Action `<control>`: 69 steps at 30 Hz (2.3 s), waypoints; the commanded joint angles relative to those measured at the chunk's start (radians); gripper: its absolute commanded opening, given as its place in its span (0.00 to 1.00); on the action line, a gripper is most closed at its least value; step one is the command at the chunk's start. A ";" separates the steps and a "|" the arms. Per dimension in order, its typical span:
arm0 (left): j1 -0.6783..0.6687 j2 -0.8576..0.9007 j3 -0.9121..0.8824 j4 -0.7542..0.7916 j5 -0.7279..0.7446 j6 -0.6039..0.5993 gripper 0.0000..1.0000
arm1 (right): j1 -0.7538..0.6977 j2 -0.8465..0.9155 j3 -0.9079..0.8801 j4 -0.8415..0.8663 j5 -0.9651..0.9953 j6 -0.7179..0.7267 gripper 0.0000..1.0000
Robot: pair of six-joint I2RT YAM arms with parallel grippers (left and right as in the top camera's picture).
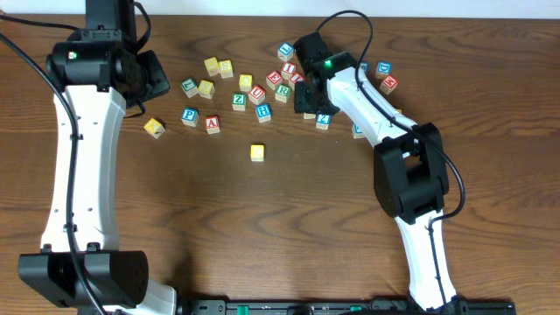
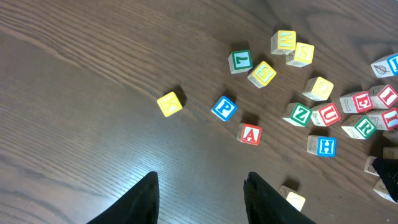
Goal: Spell out CORL
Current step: 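Lower the right gripper onto the yellow O block and close, then carry the O block and place it right of the C block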
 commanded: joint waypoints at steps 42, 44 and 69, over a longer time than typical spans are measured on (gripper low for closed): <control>0.002 -0.001 0.011 -0.006 -0.010 0.008 0.43 | 0.208 -0.097 -0.047 -0.264 -0.050 0.047 0.10; 0.002 -0.001 0.011 -0.006 -0.010 0.008 0.44 | 0.228 -0.097 -0.082 -0.225 -0.016 0.099 0.09; 0.002 -0.001 0.011 -0.006 -0.010 0.008 0.44 | 0.269 -0.097 -0.156 -0.084 0.005 0.160 0.36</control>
